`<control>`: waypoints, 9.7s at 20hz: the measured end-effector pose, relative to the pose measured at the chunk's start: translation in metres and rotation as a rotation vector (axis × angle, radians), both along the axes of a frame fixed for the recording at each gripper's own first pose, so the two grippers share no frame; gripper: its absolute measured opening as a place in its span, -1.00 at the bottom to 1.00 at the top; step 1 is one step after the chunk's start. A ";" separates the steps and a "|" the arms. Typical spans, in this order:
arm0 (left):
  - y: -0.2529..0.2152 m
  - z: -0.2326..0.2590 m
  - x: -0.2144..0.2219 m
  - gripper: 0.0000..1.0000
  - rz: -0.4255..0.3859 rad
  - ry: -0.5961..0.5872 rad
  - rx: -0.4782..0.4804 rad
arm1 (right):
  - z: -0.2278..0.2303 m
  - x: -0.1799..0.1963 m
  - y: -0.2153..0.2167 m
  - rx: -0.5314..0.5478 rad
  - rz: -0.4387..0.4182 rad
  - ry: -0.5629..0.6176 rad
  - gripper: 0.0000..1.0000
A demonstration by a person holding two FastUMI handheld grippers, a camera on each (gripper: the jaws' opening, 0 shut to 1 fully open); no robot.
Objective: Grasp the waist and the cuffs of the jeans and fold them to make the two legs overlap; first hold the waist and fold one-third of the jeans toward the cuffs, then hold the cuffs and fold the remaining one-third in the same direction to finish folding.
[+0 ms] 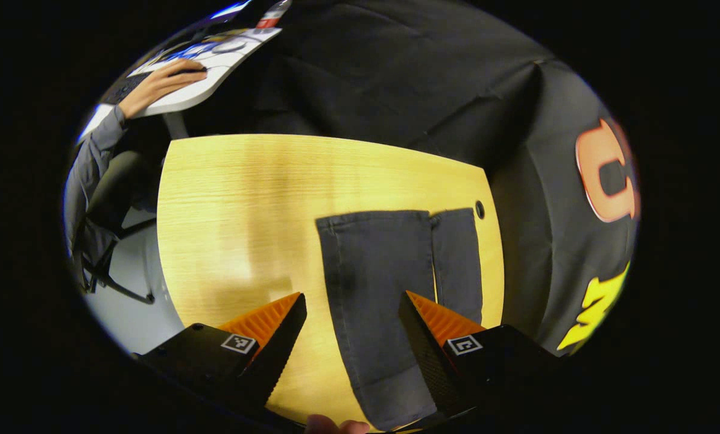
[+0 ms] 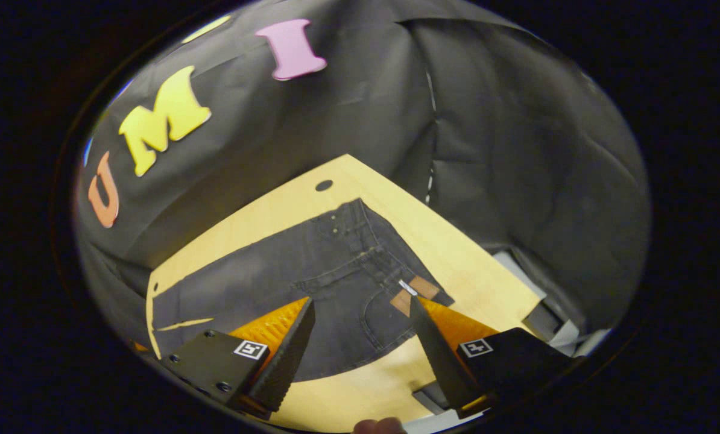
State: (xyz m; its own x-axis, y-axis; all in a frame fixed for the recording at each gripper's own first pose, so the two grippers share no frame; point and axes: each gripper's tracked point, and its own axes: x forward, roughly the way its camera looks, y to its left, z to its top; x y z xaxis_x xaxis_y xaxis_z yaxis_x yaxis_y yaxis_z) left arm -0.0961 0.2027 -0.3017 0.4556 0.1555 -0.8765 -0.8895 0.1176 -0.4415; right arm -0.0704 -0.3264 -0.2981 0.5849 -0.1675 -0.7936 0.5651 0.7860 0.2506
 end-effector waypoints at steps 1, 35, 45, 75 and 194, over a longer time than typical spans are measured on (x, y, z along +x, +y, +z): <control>0.001 0.000 0.002 0.97 0.028 -0.006 -0.028 | -0.007 -0.004 -0.004 0.042 -0.040 0.027 0.99; 0.005 -0.012 0.038 -0.85 0.053 0.042 -0.312 | -0.092 0.020 -0.060 0.321 -0.288 0.154 0.84; 0.004 -0.014 0.037 -0.85 0.009 0.073 -0.260 | -0.100 0.007 -0.068 0.268 -0.335 0.260 -0.47; 0.011 0.090 0.223 -0.88 0.426 0.138 -0.544 | 0.003 0.243 -0.084 1.051 -0.809 -0.096 -0.98; 0.043 0.172 0.062 0.64 -0.509 -0.183 0.662 | -0.061 0.218 0.515 -0.161 0.944 -0.163 0.05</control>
State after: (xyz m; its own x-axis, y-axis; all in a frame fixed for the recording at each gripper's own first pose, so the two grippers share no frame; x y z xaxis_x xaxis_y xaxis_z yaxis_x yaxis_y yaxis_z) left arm -0.0336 0.2460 -0.1301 0.7347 0.3474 -0.5827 -0.5793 0.7682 -0.2725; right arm 0.1472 0.1891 -0.3587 0.6346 0.3278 -0.6999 -0.3481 0.9298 0.1199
